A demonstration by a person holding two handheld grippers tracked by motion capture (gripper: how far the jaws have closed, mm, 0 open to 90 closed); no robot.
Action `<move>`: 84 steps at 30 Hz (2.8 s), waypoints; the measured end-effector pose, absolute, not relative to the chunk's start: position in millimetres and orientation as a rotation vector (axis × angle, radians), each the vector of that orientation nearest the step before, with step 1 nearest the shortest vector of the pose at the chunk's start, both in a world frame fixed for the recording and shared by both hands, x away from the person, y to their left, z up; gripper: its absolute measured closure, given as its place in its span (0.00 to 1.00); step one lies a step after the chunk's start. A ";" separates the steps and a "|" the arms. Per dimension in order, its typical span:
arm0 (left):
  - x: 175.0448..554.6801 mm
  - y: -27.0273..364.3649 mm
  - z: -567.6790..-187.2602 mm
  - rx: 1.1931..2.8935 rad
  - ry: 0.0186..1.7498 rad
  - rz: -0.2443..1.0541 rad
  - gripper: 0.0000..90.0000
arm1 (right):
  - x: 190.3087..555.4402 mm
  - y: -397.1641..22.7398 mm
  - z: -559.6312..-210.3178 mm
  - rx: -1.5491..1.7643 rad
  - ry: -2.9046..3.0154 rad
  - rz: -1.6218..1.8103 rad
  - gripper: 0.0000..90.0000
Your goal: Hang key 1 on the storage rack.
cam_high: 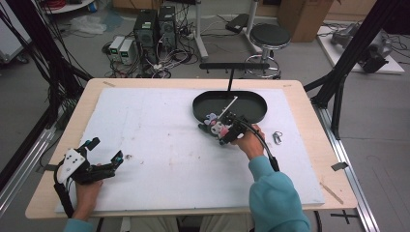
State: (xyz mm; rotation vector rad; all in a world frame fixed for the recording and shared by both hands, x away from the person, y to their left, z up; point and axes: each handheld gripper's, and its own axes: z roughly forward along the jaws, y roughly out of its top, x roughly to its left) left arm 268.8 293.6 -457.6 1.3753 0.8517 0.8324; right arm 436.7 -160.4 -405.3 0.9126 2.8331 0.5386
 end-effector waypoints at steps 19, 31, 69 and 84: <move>268.8 293.6 -457.6 1.376 0.852 0.832 0.02 | 432.9 -173.9 -385.3 0.908 2.761 0.720 0.60; 268.8 293.8 -457.6 1.380 0.852 0.833 0.02 | 429.2 -186.5 -365.1 0.925 2.645 0.894 0.60; 268.8 293.9 -457.5 1.381 0.852 0.832 0.02 | 450.8 -170.7 -297.1 0.909 2.431 1.146 0.60; 268.9 293.4 -457.6 1.377 0.851 0.835 0.02 | 464.3 -169.0 -288.1 0.945 2.406 1.171 0.60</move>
